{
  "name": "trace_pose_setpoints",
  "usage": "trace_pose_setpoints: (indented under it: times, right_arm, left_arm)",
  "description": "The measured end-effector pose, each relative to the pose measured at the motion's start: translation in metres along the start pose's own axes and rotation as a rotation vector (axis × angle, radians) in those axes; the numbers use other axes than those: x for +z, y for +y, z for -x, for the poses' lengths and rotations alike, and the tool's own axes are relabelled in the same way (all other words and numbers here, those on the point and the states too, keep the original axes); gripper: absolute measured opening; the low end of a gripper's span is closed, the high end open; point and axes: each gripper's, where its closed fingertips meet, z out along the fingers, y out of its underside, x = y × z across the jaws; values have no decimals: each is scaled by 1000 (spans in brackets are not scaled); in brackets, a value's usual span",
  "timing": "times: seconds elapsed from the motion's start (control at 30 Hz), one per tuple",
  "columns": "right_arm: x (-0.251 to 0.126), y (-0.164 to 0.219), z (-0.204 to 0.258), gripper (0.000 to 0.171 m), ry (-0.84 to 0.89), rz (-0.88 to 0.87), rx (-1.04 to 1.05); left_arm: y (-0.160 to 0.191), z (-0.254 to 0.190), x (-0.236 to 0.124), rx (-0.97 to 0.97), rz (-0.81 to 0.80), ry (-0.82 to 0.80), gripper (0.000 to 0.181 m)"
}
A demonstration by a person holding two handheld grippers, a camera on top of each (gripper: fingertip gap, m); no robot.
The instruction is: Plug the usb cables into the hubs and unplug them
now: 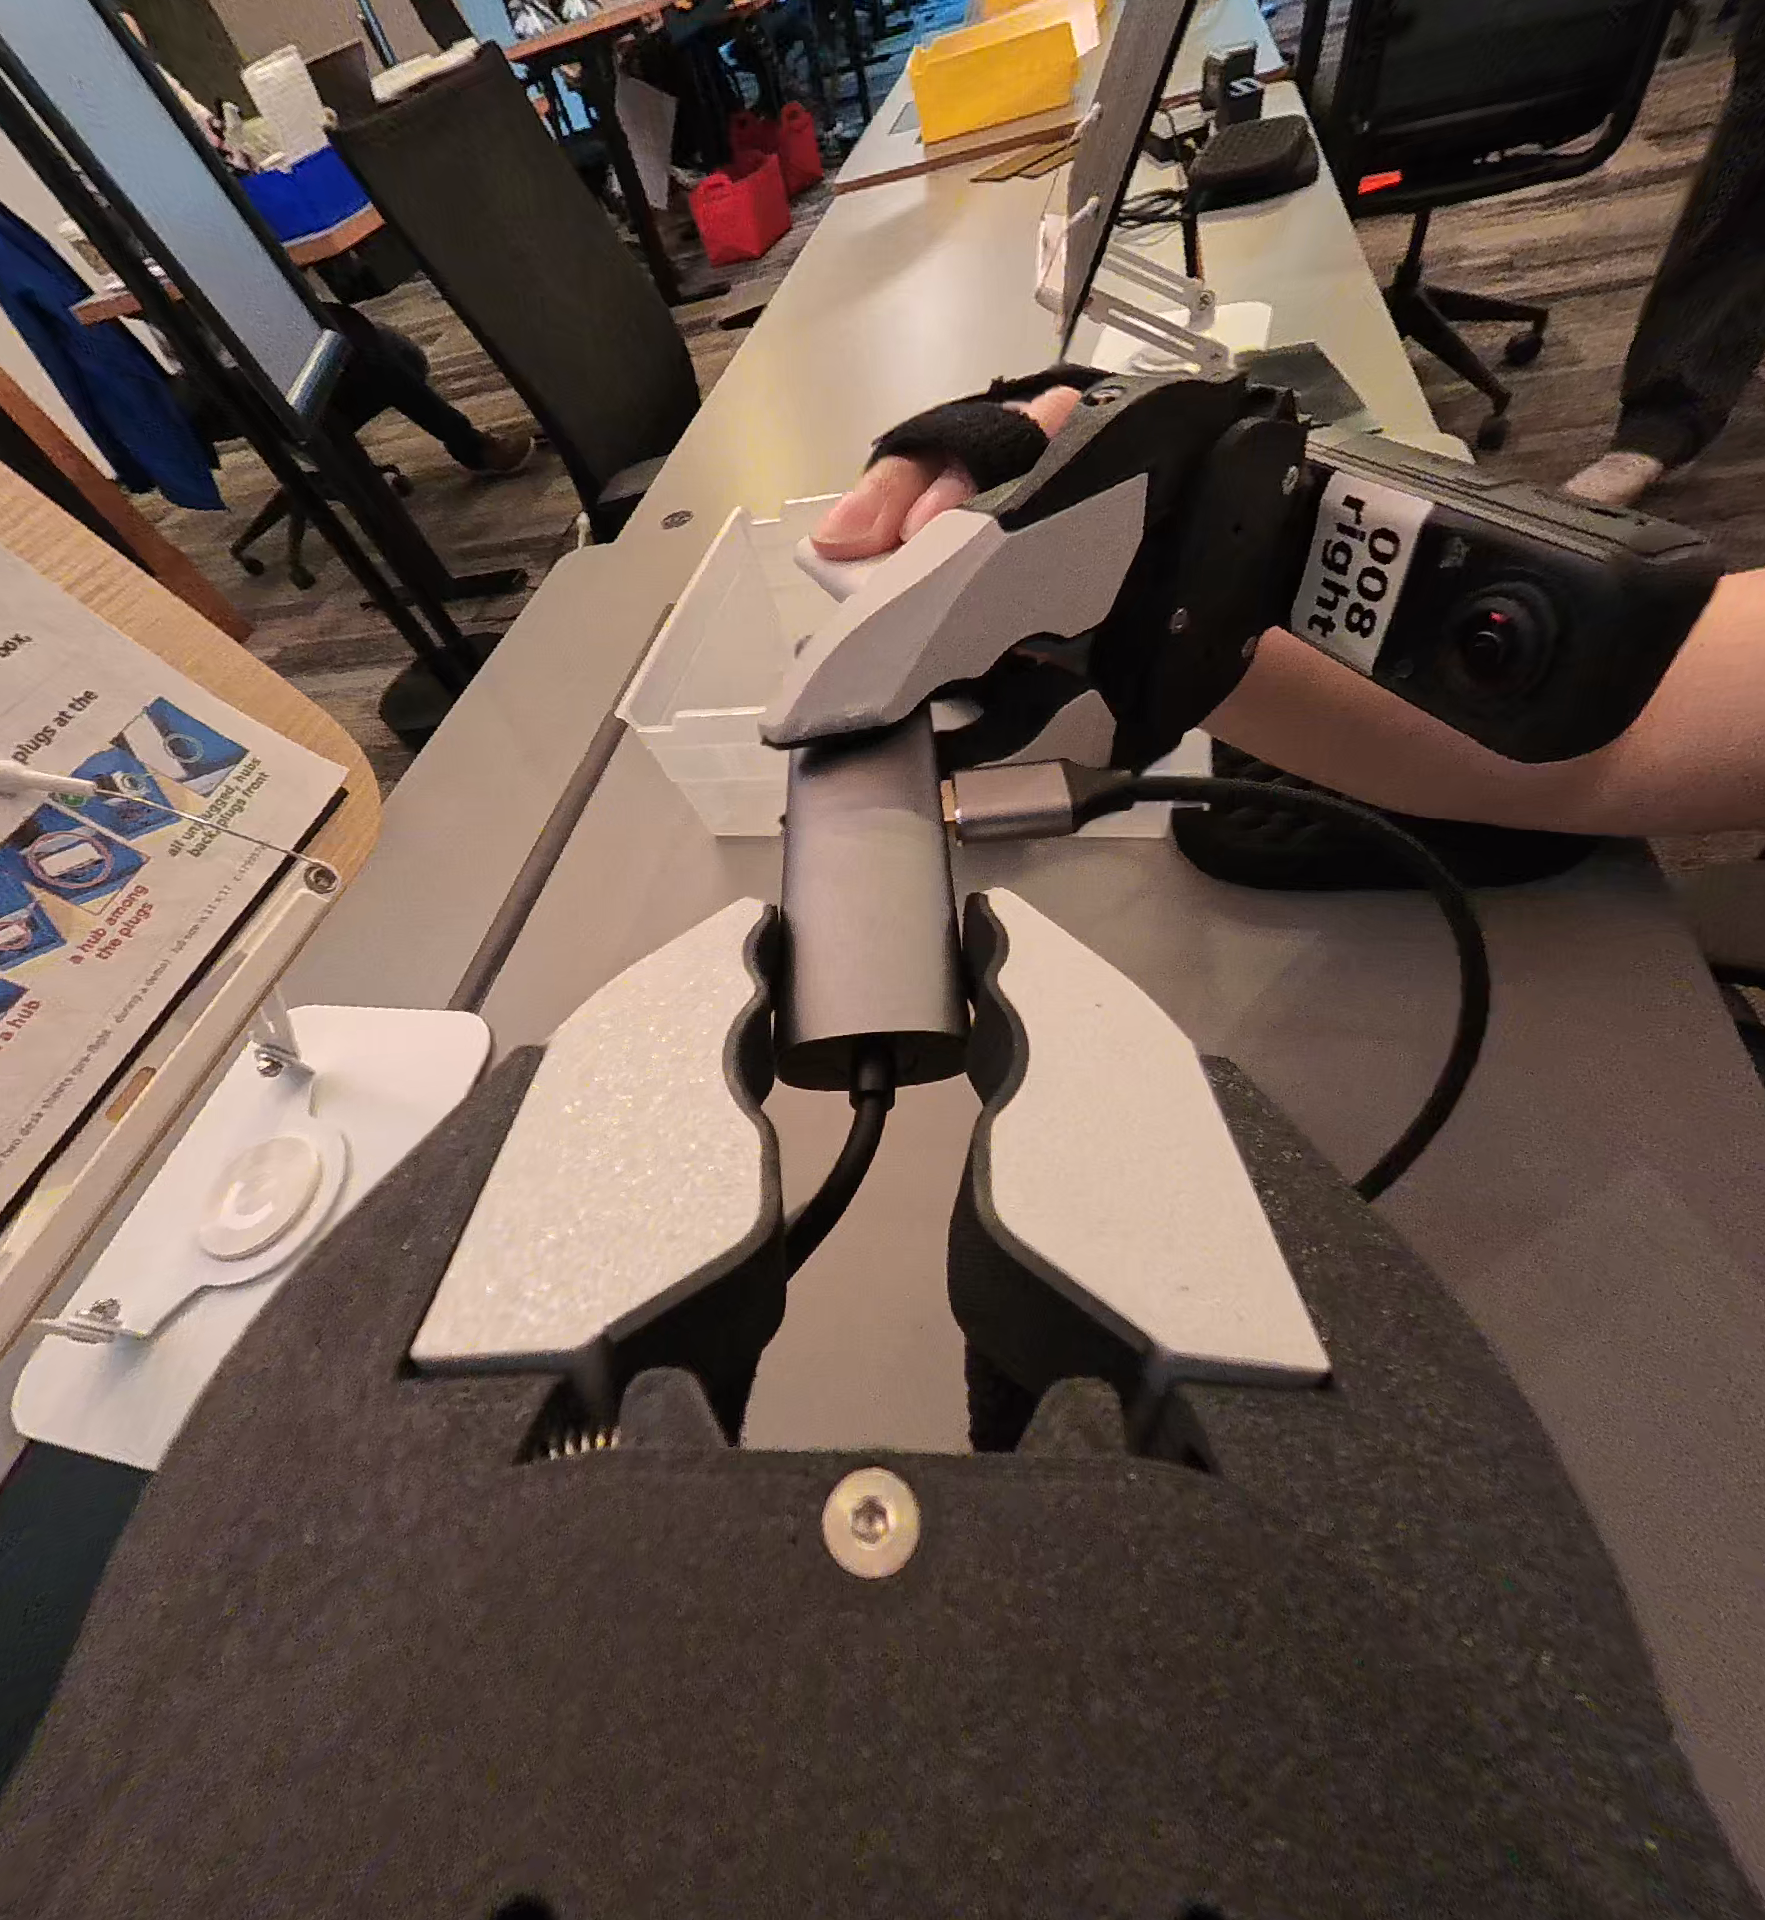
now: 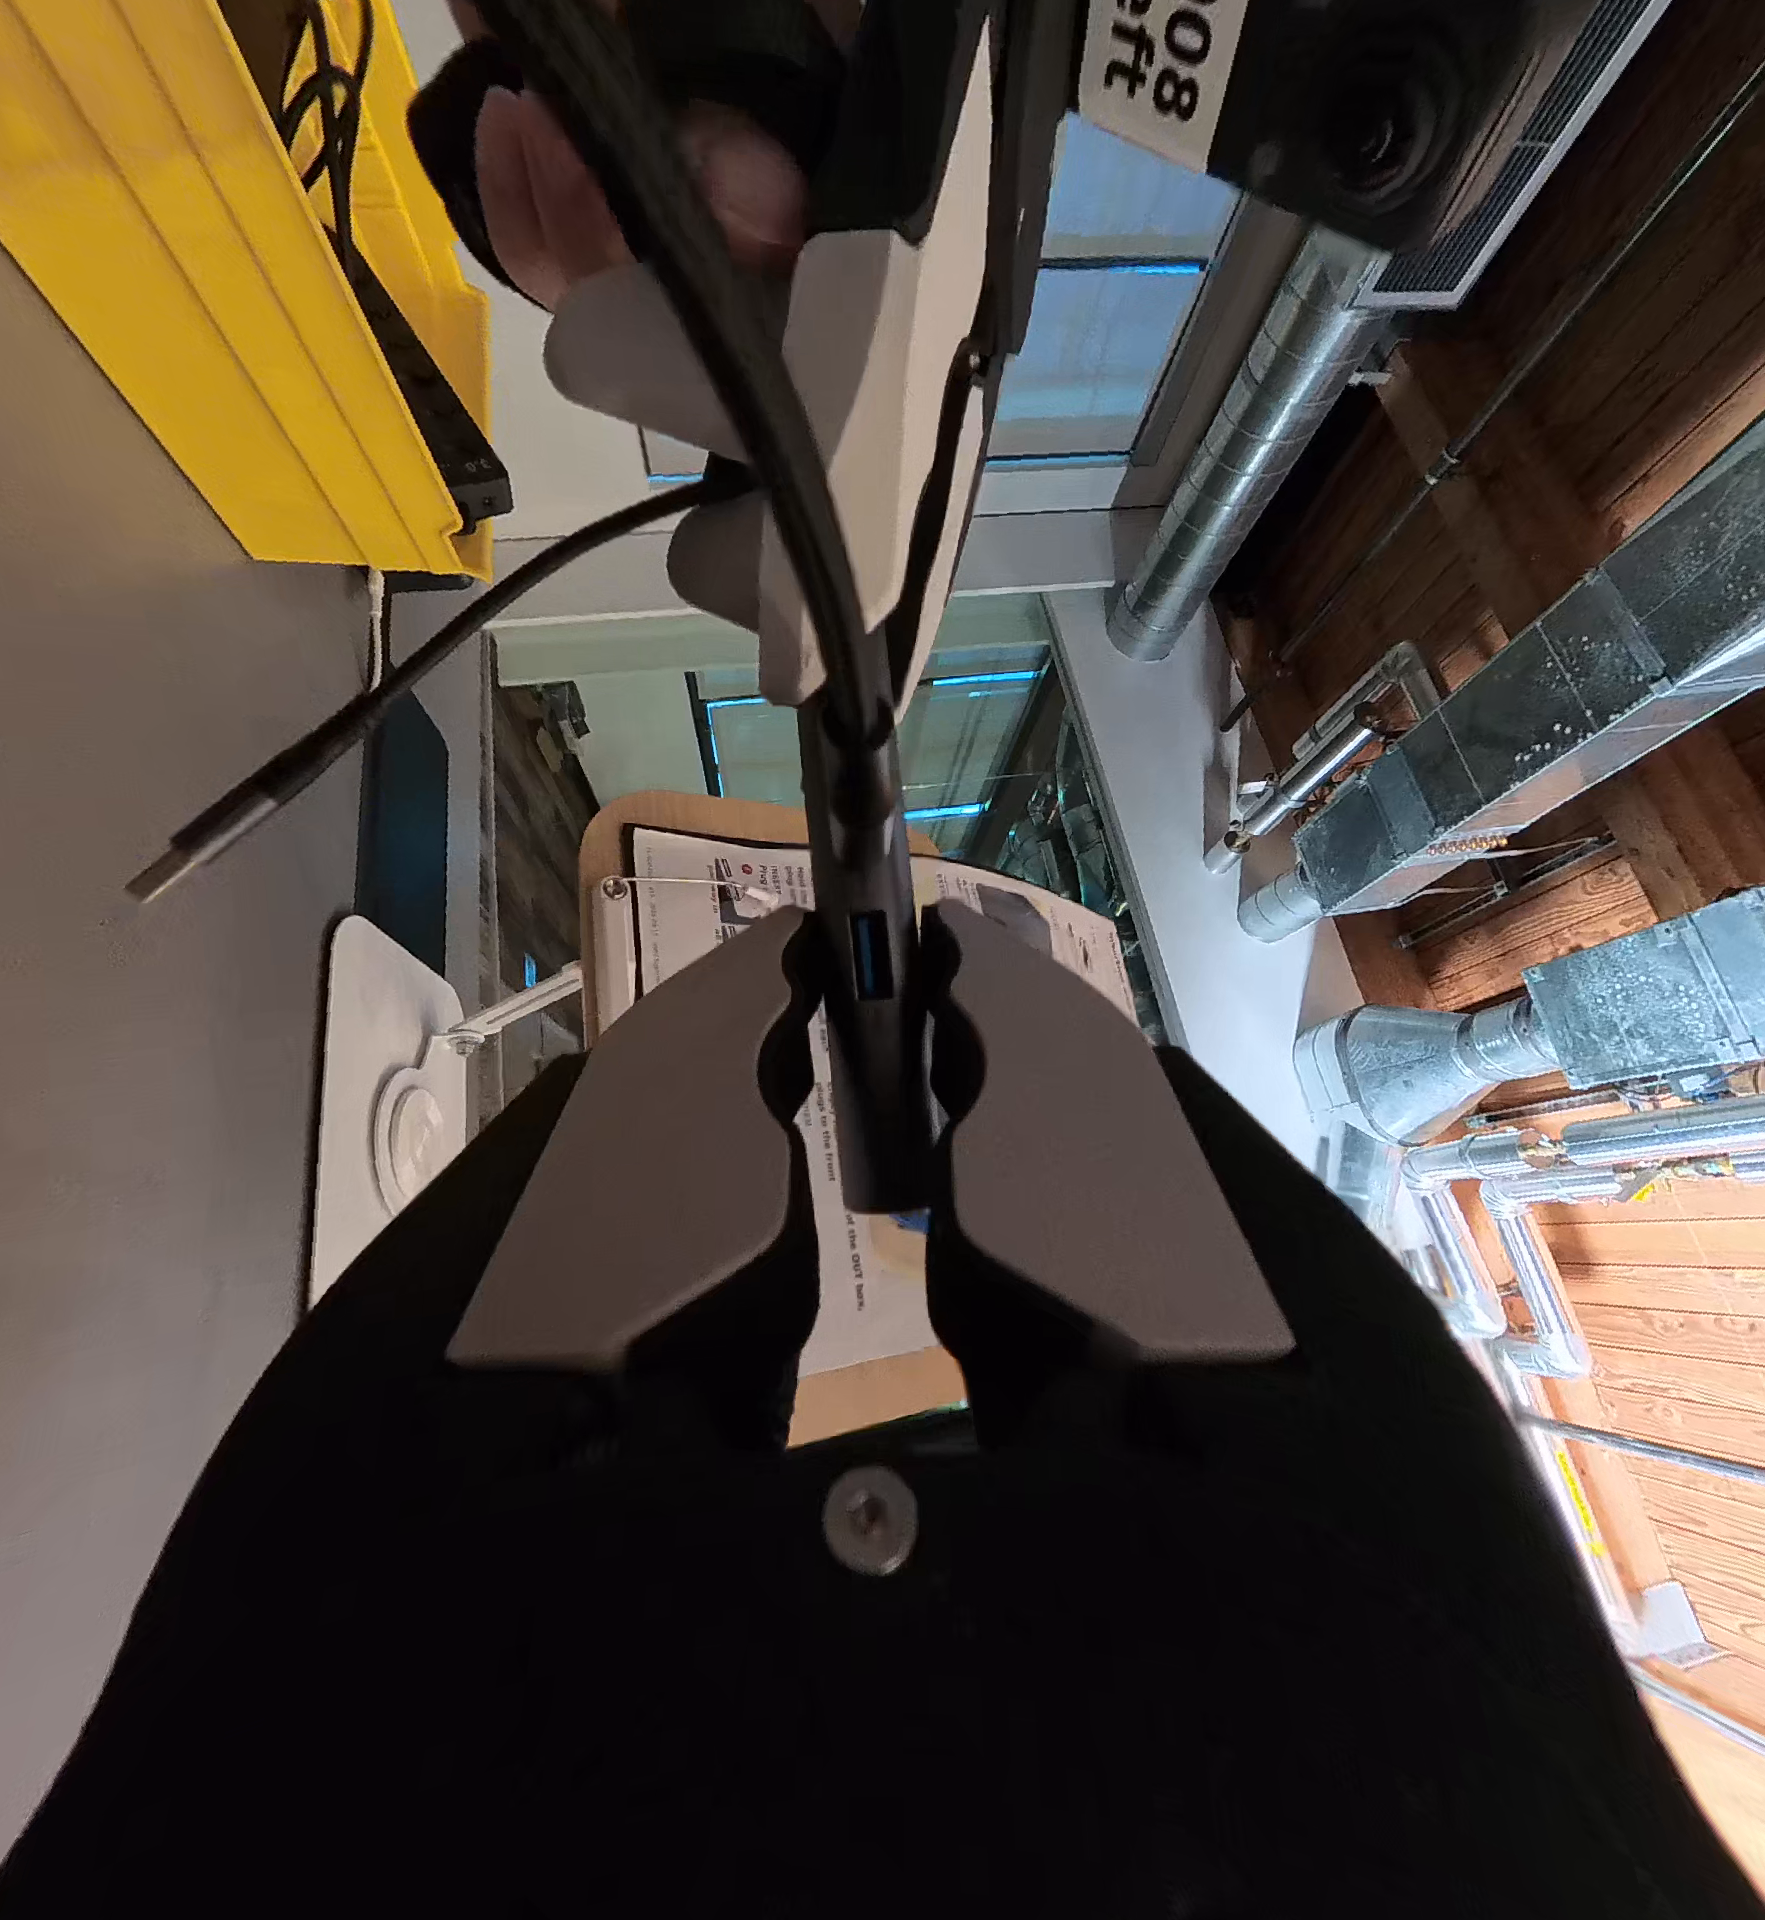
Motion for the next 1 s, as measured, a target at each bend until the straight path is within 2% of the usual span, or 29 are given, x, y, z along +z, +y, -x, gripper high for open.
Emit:
trace_pose_setpoints:
  times: [0.1, 0.17, 0.27, 0.3, 0.37, 0.47, 0.57, 0.63, 0.7, 0.77, 0.87, 1.0]
  right_arm:
    - [3, 7, -7, 22, 37, 51, 40]
    - [5, 14, -16, 33, 61, 84, 115]
    - [1, 31, -29, 34, 79, 177, 214]
    - [2, 36, -29, 32, 52, 200, 299]
    - [10, 41, -19, 38, -35, 245, 544]
    - [21, 39, -1, 41, -144, 315, 833]
    - [18, 48, -16, 40, -74, 403, 989]
    - [14, 40, -37, 36, 13, 336, 1165]
    - [15, 23, -47, 36, 25, 239, 1297]
    - [20, 17, -39, 41, 13, 253, 1311]
    - [26, 26, -18, 43, 17, 362, 1219]
    - [28, 37, -5, 34, 34, 426, 1112]
  left_arm:
    - [-3, 9, 1, -33, -53, -63, 33]
    - [-4, 22, -2, -62, -82, -125, 33]
    - [-7, 45, -15, -136, -159, -235, 33]
    - [-8, 53, -20, -171, -189, -272, 33]
    - [-9, 68, -31, -219, -244, -354, 33]
    - [-3, 86, -44, -233, -241, -486, 33]
    - [5, 96, -50, -208, -206, -584, 33]
    - [7, 97, -48, -194, -197, -616, 33]
    - [9, 94, -40, -177, -180, -616, 33]
    - [13, 91, -31, -175, -168, -625, 33]
    - [21, 87, -13, -194, -137, -614, 33]
    - [28, 83, -1, -238, -135, -587, 33]
